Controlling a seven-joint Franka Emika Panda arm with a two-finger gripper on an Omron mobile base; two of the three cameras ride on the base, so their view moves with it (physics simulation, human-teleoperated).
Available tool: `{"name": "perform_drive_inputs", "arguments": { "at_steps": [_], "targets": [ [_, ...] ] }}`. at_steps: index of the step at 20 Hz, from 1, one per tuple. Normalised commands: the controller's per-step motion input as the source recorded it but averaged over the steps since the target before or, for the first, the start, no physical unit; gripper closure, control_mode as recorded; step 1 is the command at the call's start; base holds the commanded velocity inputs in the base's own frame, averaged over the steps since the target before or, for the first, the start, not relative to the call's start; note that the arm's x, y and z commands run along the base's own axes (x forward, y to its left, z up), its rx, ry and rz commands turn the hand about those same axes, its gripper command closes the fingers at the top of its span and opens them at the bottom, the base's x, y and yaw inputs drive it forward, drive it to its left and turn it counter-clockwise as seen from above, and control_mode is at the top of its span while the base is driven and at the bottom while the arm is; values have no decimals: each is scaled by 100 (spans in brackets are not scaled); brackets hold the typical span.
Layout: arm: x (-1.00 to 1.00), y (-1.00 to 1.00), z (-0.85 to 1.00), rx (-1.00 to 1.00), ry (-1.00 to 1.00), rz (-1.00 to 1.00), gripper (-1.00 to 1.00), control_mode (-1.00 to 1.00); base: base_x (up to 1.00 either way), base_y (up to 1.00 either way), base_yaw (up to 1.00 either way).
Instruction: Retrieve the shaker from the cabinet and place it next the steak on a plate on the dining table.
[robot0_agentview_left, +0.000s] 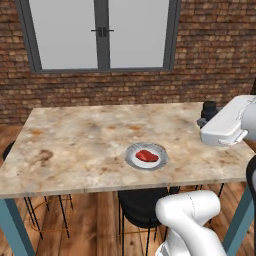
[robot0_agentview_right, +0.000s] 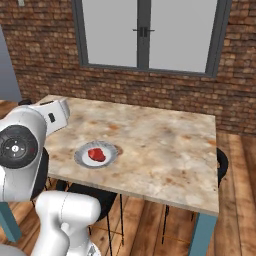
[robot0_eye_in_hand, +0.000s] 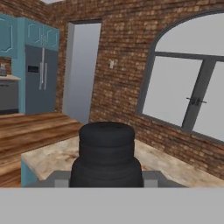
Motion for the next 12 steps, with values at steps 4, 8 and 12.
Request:
{"name": "perform_drive_inputs", "arguments": {
  "at_steps": [4,8,12],
  "targets": [
    [17,-8,-10,0,-1,0,100,-100,0,0,0],
    [28,-37,-20,0,-6,3,100,-100,0,0,0],
    [26,-44,-25,0,-6,9,100,-100,0,0,0]
  ]
}}
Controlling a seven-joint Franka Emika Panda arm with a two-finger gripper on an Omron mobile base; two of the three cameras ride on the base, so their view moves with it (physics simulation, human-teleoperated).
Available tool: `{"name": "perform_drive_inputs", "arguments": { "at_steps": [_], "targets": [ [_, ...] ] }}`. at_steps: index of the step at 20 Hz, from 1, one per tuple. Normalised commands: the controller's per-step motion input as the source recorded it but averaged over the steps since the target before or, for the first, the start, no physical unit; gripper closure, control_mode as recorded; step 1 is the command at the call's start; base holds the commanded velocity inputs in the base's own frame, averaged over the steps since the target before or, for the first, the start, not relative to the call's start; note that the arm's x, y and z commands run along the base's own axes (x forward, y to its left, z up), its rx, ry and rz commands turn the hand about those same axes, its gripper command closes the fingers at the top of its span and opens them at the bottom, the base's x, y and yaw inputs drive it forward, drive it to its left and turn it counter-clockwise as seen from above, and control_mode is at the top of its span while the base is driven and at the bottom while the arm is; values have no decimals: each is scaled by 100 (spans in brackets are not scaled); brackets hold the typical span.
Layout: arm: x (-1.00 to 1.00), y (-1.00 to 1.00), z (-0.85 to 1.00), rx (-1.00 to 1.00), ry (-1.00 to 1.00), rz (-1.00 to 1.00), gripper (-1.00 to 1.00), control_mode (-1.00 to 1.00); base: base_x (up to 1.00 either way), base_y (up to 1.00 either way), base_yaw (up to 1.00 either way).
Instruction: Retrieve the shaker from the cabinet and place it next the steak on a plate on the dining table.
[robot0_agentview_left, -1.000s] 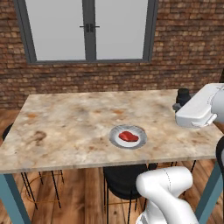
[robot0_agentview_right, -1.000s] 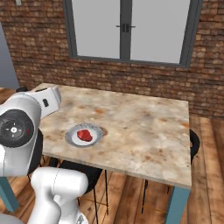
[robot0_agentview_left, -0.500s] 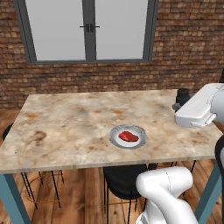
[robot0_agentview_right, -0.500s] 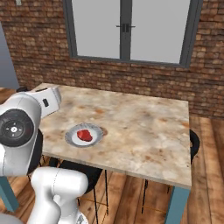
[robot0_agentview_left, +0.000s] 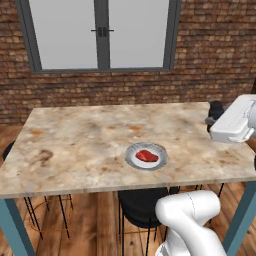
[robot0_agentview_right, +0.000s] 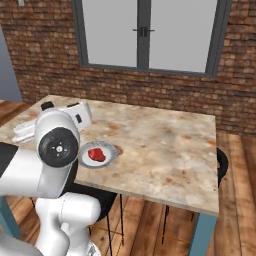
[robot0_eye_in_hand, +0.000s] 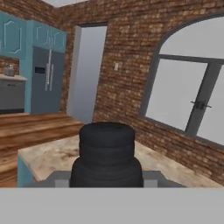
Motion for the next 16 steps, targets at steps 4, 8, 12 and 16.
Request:
{"name": "perform_drive_inputs", "arguments": {
  "at_steps": [4,8,12,16],
  "targets": [
    [37,-38,-36,0,-4,17,100,-100,0,0,0],
    [54,-31,-40,0,0,24,100,-100,0,0,0],
    [41,-29,-42,0,0,22,100,-100,0,0,0],
    [25,-33,-28,0,-1,13,100,-100,0,0,0]
  ]
}}
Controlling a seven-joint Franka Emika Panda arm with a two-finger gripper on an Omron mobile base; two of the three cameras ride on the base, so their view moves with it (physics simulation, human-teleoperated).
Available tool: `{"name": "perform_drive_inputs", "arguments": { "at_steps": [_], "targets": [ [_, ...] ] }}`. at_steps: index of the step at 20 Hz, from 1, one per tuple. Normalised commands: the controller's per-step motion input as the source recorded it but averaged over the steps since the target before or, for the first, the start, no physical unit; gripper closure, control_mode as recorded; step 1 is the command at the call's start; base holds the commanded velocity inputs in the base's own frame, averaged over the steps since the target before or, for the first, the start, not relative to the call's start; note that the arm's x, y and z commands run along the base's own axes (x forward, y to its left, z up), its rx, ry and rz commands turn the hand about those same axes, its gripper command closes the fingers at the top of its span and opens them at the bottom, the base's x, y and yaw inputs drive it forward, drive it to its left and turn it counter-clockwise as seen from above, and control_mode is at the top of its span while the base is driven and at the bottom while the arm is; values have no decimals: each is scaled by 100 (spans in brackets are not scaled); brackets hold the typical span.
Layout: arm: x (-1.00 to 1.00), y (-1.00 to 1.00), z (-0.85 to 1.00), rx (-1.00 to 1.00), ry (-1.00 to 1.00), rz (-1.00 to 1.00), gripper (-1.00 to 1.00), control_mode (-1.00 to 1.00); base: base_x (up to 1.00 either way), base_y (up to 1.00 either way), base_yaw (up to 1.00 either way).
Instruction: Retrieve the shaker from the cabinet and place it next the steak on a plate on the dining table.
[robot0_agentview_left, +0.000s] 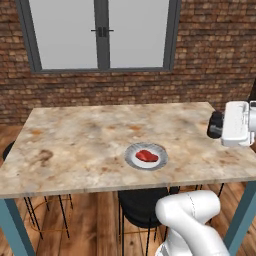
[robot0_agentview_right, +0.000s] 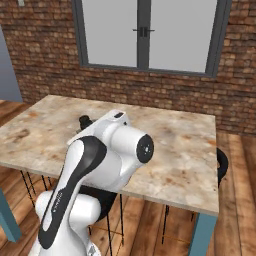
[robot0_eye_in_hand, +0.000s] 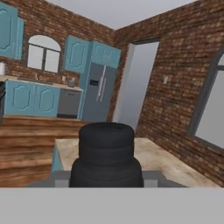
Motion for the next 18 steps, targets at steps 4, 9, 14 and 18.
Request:
{"name": "perform_drive_inputs", "arguments": {
  "at_steps": [4,9,14,18],
  "targets": [
    [14,-11,-19,0,-5,0,100,-100,0,0,0],
    [8,-1,-29,3,0,0,100,-100,0,0,0],
    [10,0,-39,4,5,0,100,-100,0,0,0],
    [22,0,-39,8,13,0,100,-100,0,0,0]
  ]
}}
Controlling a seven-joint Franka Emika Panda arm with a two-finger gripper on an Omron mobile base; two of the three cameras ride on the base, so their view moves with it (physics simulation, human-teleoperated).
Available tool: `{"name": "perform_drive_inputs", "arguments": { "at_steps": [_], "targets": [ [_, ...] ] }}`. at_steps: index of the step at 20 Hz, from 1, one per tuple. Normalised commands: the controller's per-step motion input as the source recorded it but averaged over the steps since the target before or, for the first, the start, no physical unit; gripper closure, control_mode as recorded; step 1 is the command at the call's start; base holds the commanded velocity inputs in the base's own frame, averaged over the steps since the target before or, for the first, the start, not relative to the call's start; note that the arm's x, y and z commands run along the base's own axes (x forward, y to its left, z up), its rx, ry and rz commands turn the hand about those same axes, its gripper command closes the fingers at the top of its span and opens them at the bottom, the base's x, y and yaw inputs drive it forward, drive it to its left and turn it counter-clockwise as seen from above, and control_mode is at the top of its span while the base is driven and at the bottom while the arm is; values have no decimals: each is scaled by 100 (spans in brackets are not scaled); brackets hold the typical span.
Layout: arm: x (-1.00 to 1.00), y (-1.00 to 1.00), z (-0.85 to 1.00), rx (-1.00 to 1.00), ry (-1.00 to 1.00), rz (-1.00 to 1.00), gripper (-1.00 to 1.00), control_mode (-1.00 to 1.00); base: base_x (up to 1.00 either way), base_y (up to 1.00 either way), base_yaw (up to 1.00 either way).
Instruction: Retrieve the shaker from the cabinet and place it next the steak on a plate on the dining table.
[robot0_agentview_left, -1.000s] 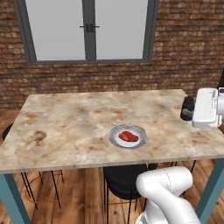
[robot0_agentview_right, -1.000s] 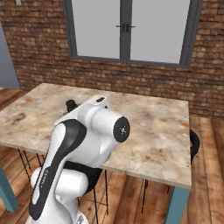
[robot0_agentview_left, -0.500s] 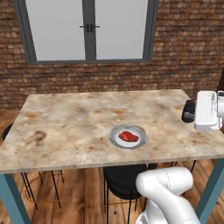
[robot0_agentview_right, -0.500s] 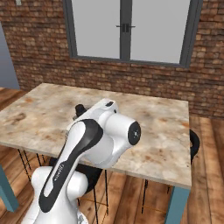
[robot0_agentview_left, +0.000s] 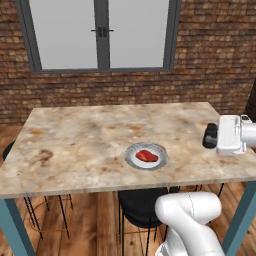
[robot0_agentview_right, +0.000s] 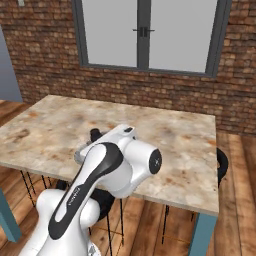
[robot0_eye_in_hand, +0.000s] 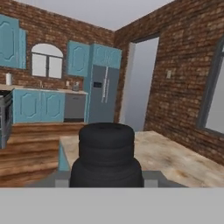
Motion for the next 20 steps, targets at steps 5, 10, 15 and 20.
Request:
{"name": "perform_drive_inputs", "arguments": {
  "at_steps": [5,10,15,20],
  "targets": [
    [19,0,-37,7,12,0,100,-100,0,0,0],
    [13,0,-38,9,12,1,100,-100,0,0,0],
    [16,0,-40,10,8,0,100,-100,0,0,0],
    [16,0,-27,6,1,0,100,-100,0,0,0]
  ]
}}
